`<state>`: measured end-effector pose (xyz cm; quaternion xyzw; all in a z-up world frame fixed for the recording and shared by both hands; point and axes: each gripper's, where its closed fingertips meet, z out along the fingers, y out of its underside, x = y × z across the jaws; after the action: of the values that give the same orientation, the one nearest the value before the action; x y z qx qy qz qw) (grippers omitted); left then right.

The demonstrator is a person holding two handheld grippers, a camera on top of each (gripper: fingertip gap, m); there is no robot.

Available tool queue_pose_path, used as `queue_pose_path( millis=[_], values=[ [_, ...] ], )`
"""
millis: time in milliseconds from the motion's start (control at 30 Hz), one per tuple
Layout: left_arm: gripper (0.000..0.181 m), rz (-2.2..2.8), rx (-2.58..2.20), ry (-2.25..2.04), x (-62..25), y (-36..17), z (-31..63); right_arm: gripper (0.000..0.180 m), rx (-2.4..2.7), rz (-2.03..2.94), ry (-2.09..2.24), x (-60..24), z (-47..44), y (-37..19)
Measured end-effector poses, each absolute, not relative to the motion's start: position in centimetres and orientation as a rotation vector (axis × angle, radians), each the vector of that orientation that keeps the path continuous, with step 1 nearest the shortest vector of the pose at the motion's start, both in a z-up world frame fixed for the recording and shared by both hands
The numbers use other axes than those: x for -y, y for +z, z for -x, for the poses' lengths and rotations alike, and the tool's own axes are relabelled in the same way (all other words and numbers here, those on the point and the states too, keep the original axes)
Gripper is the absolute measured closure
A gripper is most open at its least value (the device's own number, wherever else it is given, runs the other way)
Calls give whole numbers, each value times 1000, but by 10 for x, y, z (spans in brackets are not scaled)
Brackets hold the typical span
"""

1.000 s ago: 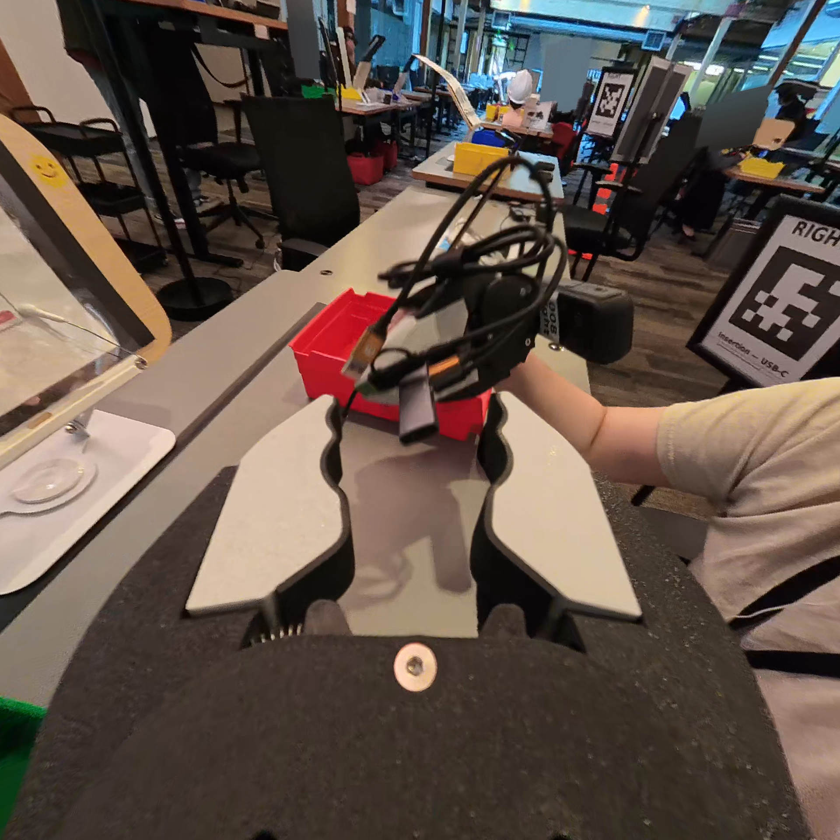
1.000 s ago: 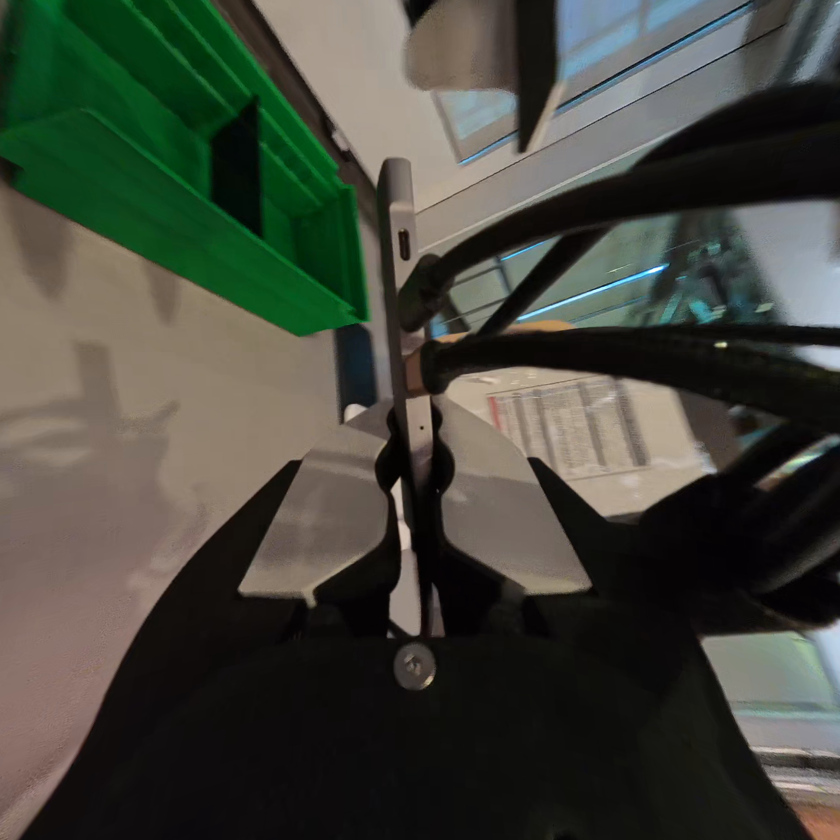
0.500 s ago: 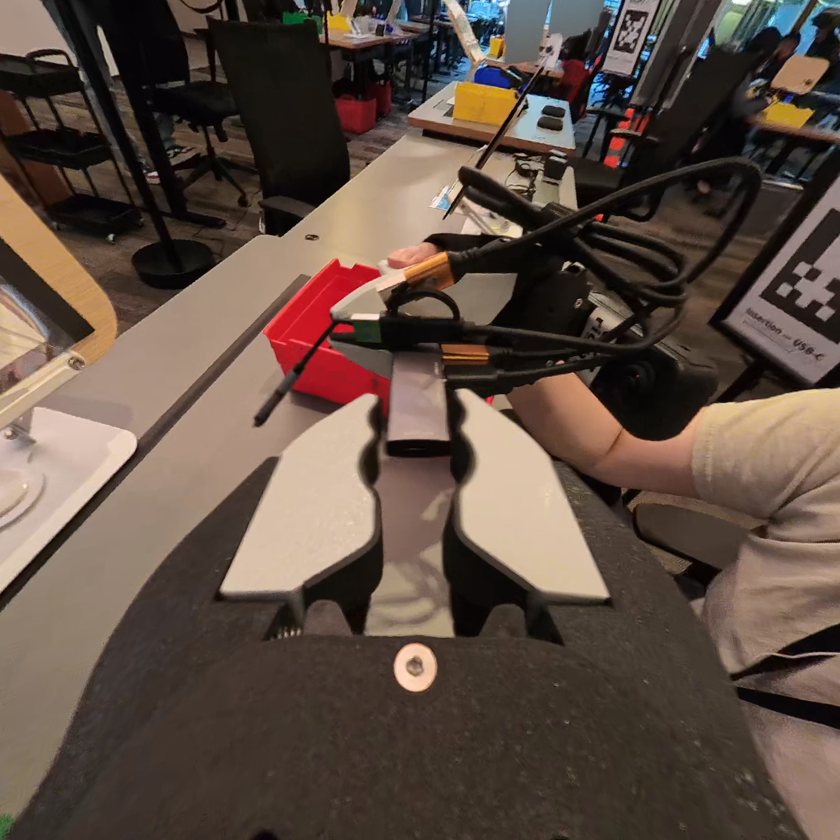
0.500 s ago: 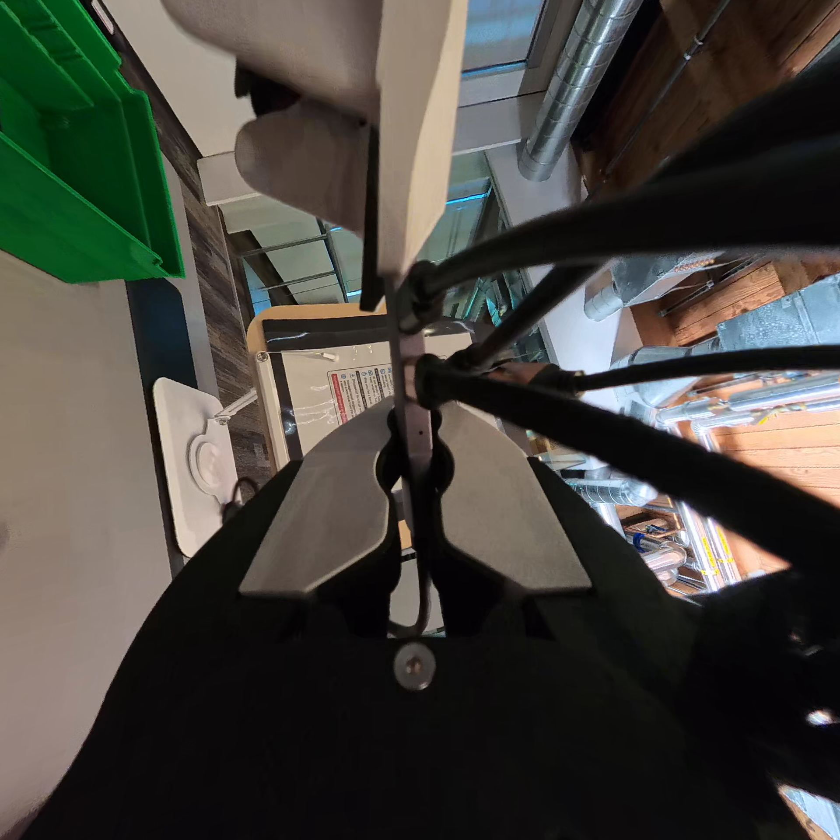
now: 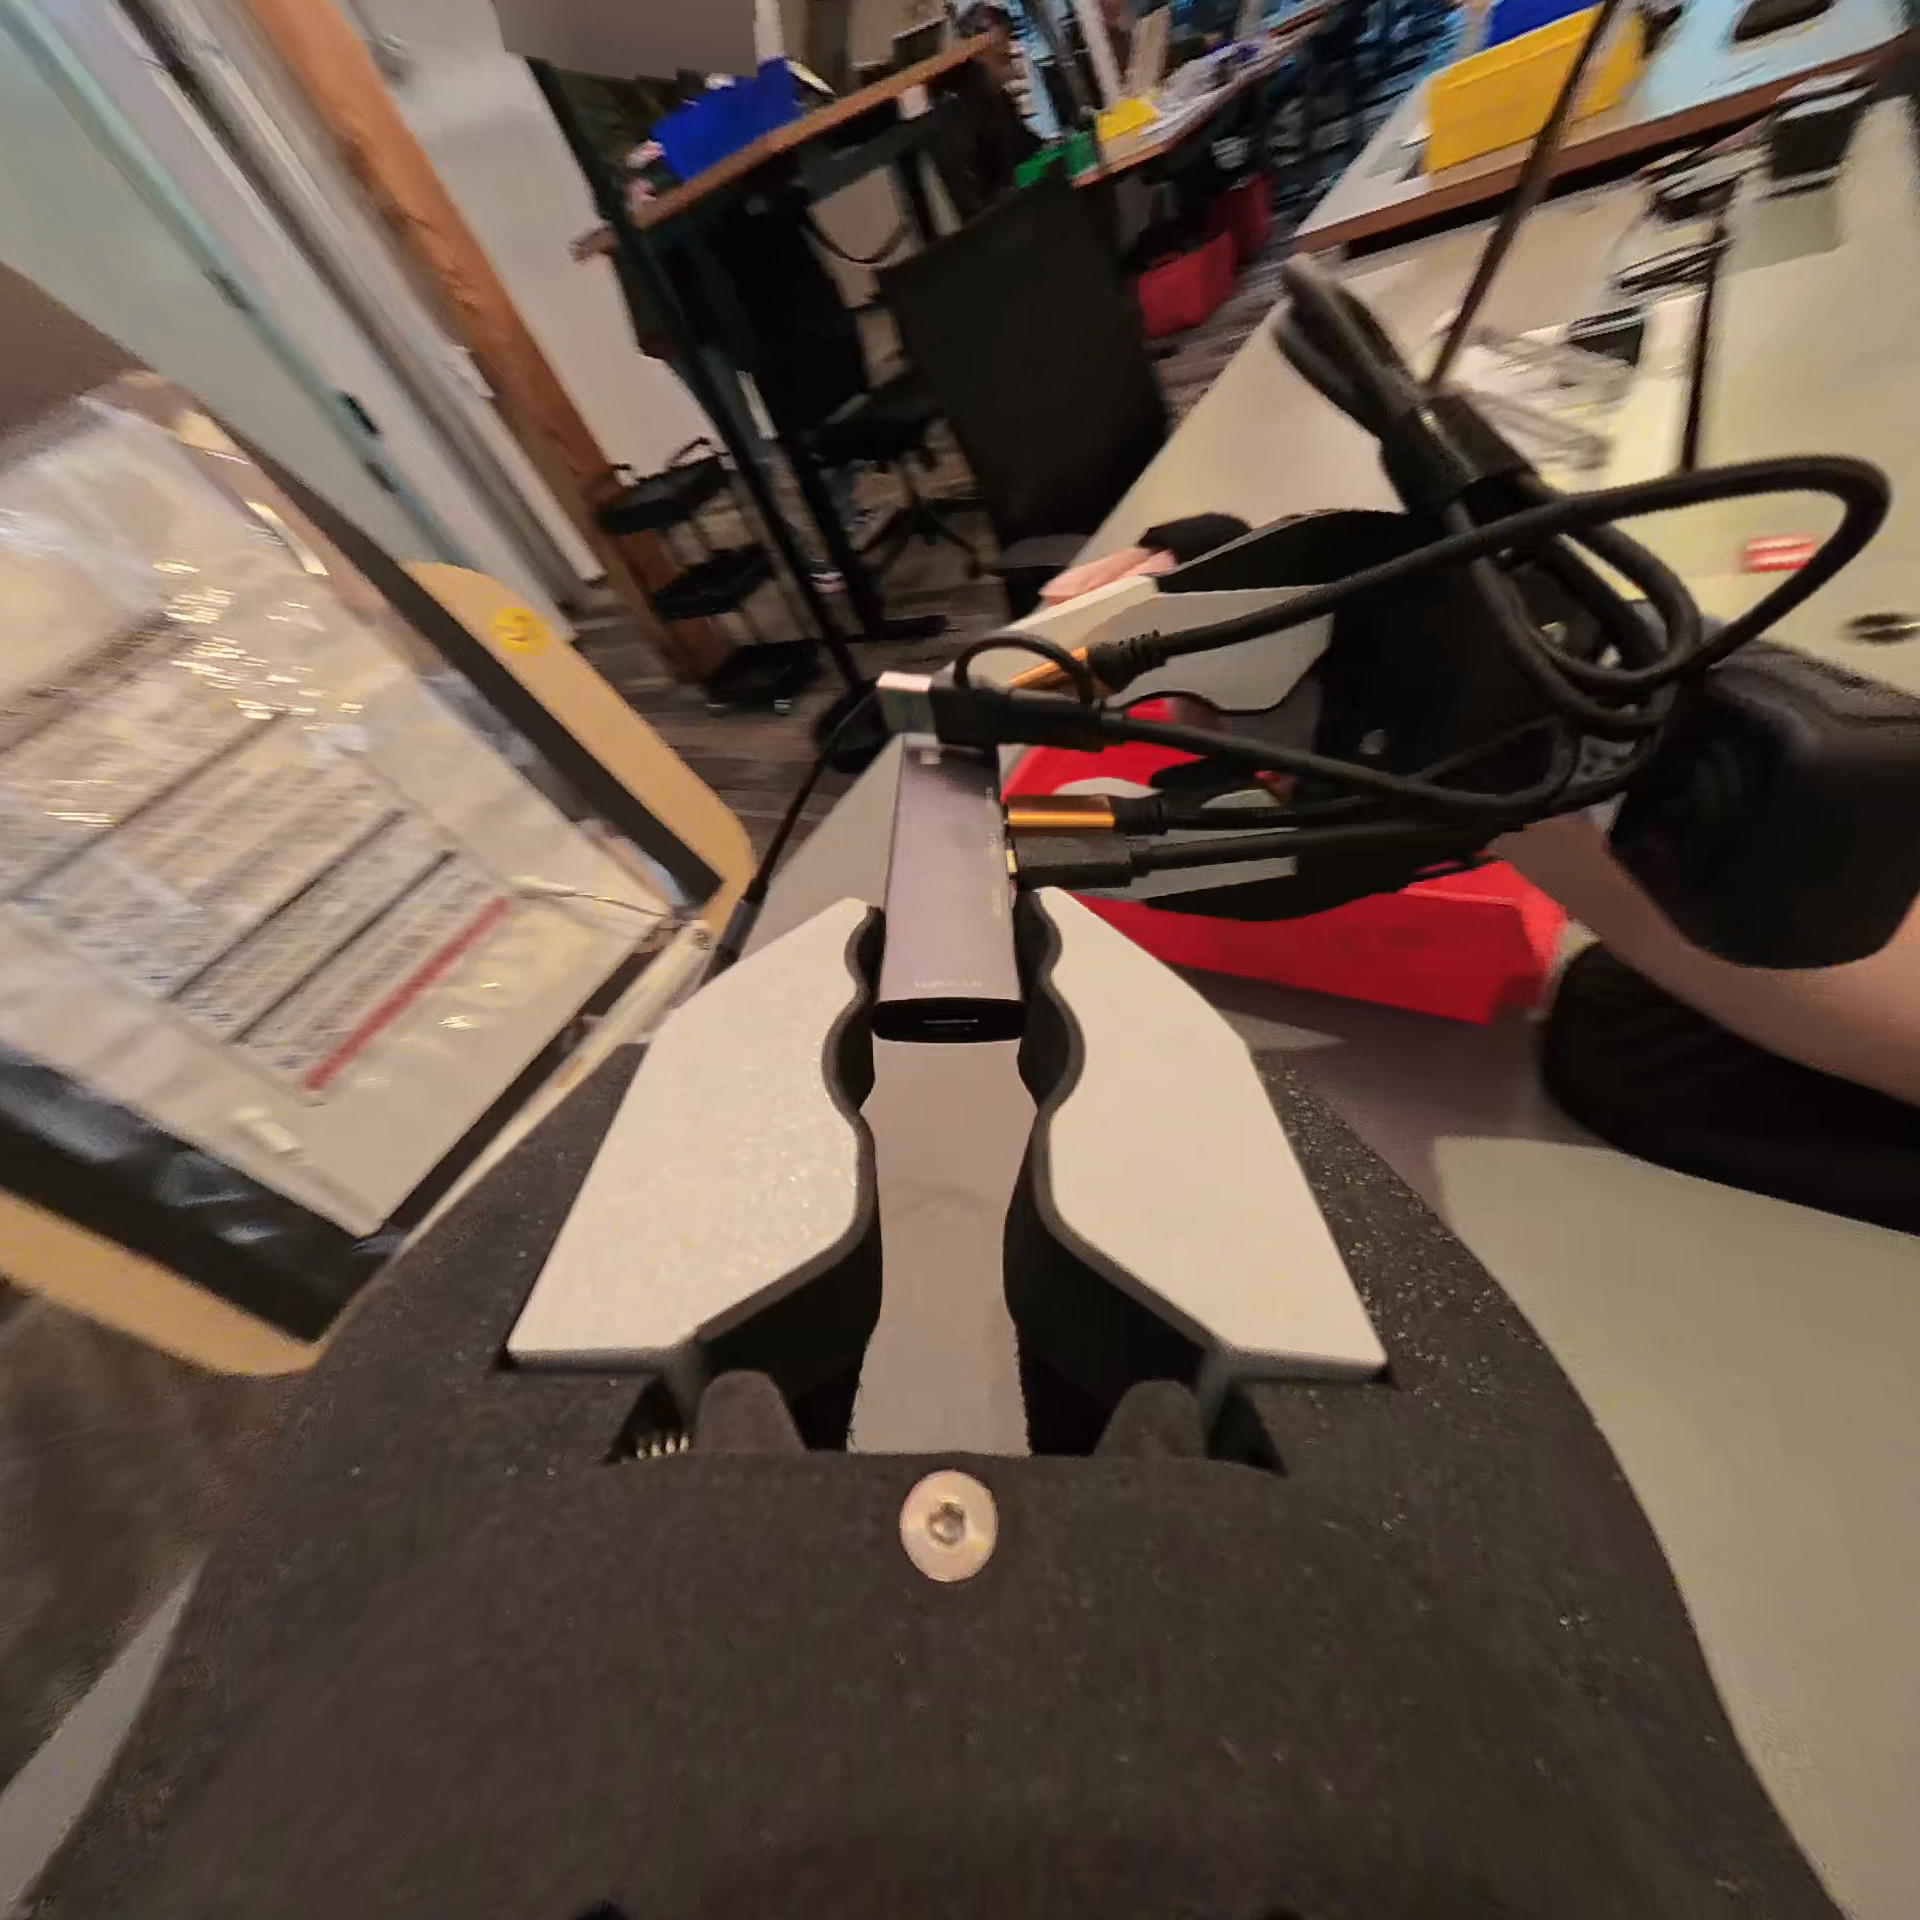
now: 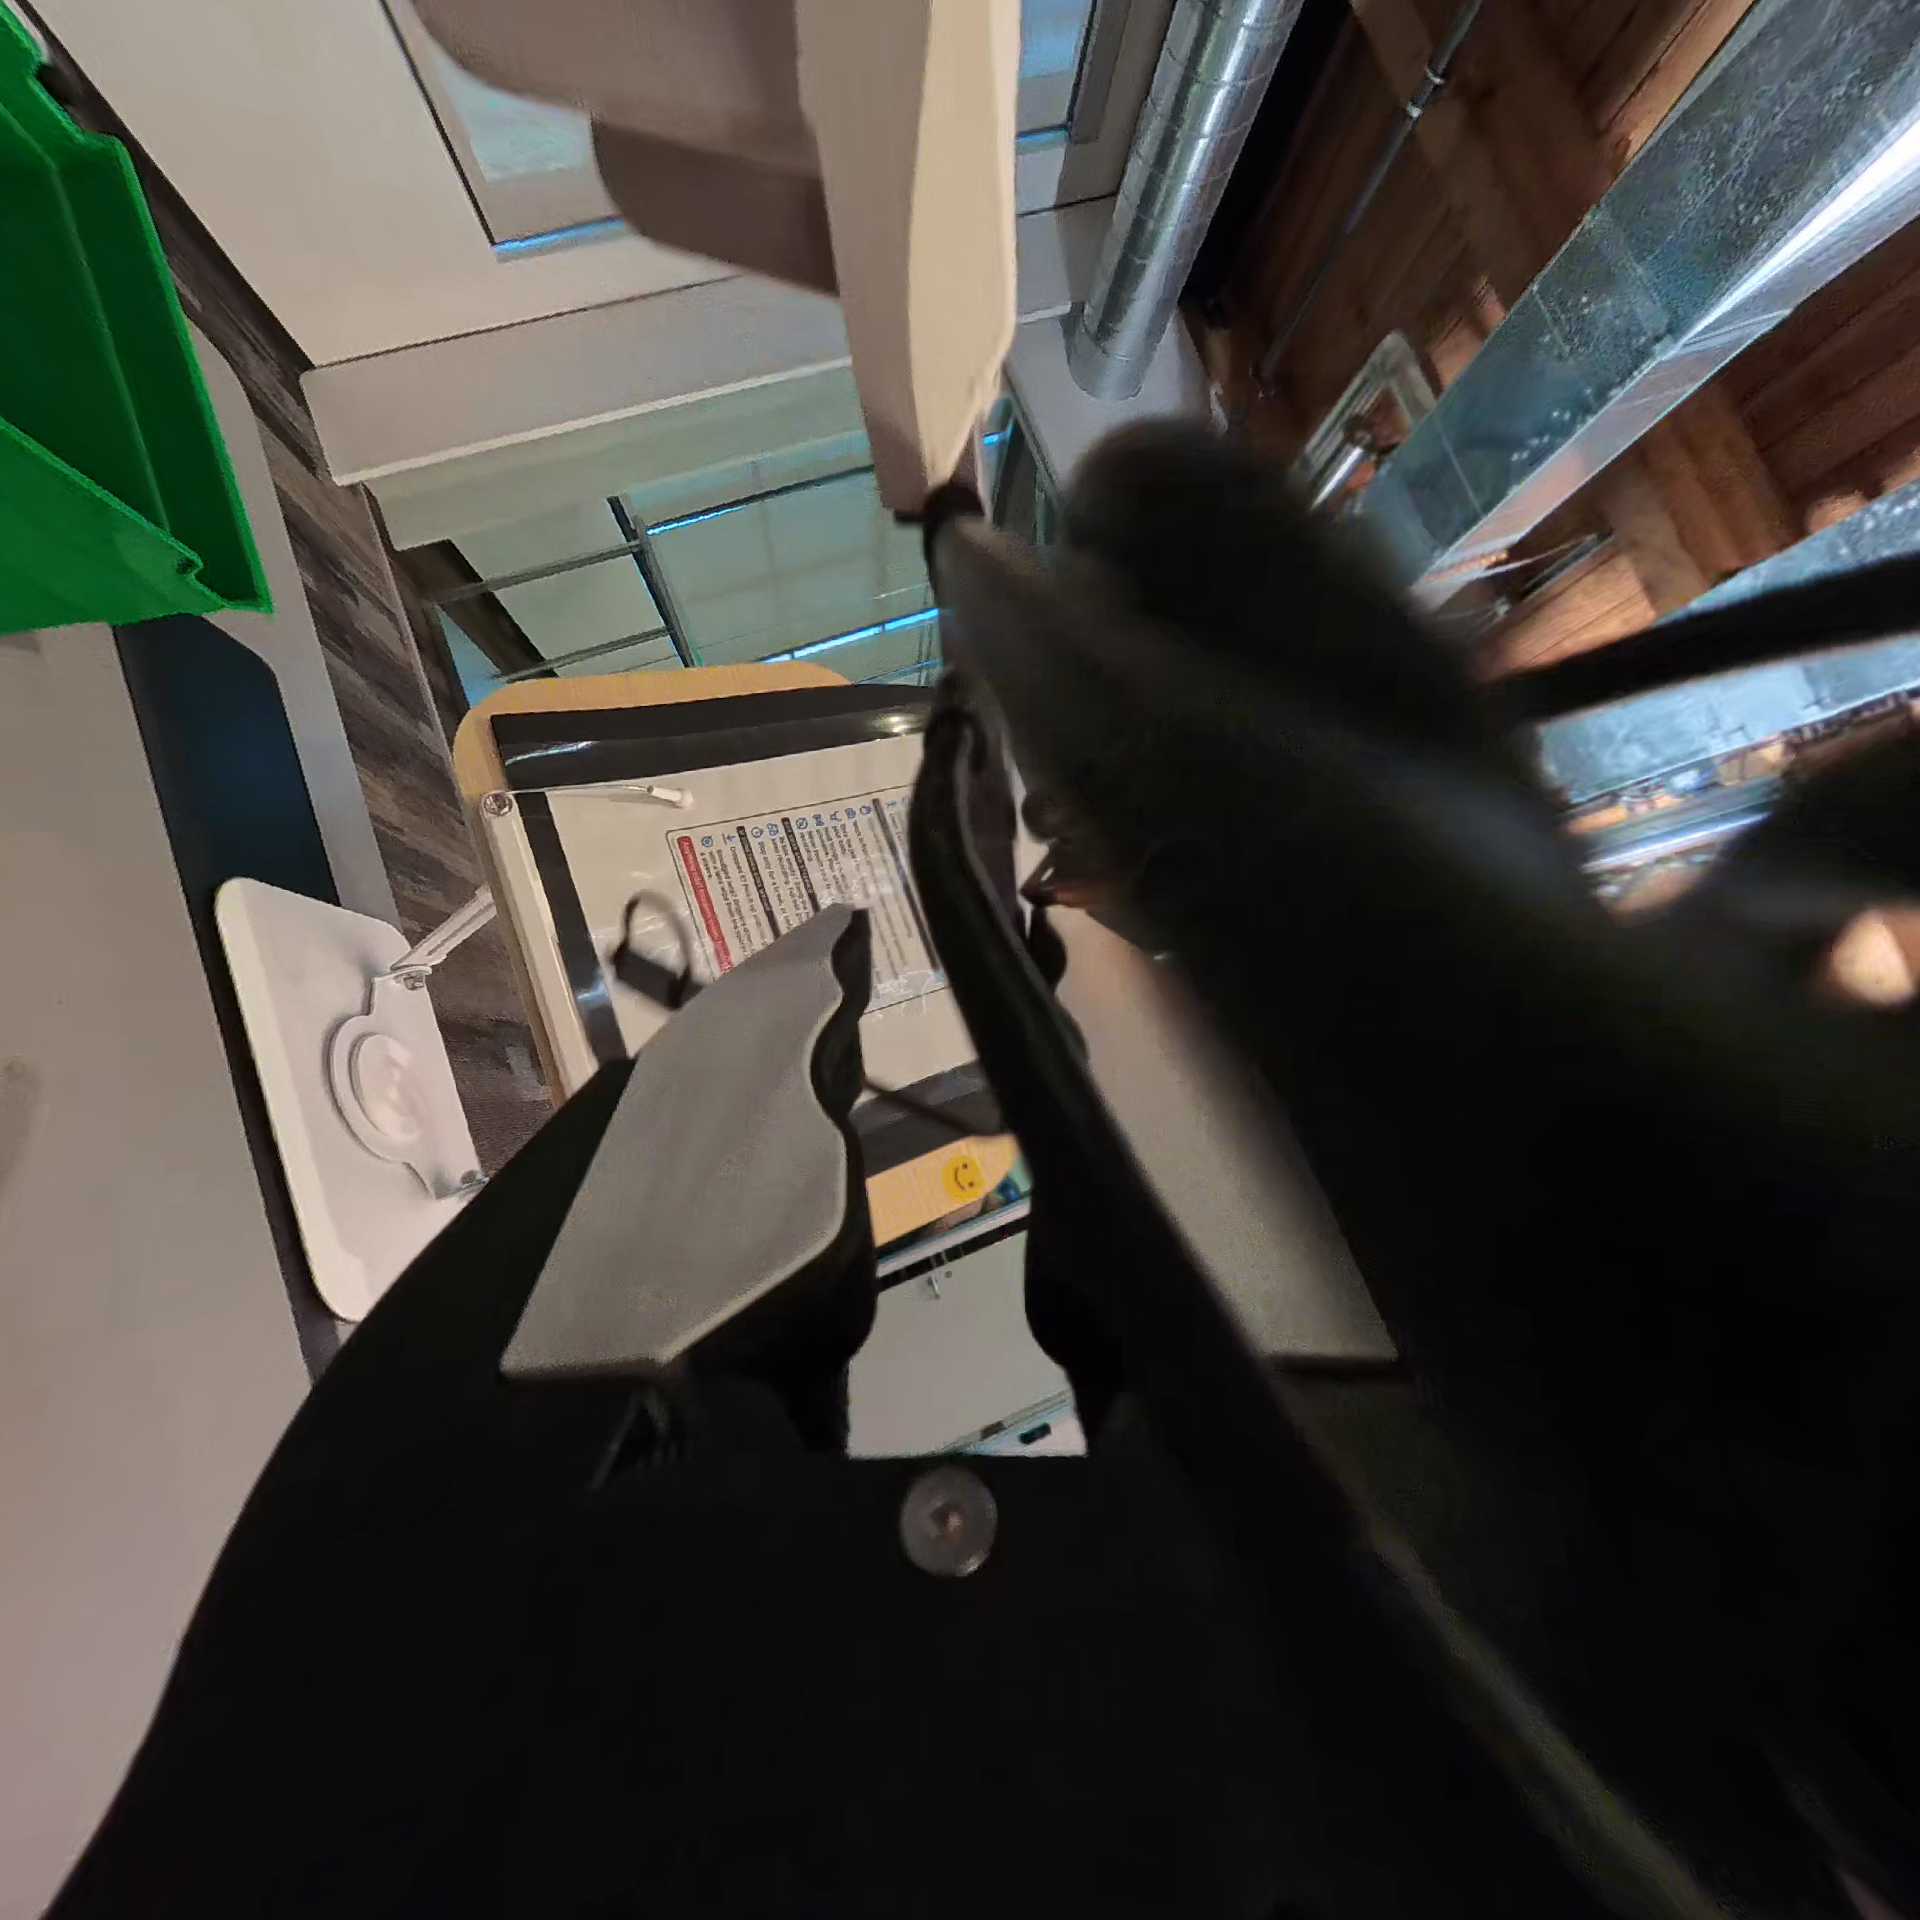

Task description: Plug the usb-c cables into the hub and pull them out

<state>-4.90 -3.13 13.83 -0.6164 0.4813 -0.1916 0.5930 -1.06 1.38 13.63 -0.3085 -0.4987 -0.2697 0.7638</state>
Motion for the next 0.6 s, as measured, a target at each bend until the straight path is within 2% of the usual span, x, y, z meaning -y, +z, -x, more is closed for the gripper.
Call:
queue_pose_path(
  millis=[200,433,600],
  values=[
    [157,1357,-958,-297,17,163,76,149,1107,747,-554,-34,-4,121],
    [157,1293,-775,-102,0,186,122,149,1227,1157,-582,-91,-53,59],
    [157,1275,-747,104,-11,187,139,153,1016,1325,-579,-99,-84,80]
  ],
)
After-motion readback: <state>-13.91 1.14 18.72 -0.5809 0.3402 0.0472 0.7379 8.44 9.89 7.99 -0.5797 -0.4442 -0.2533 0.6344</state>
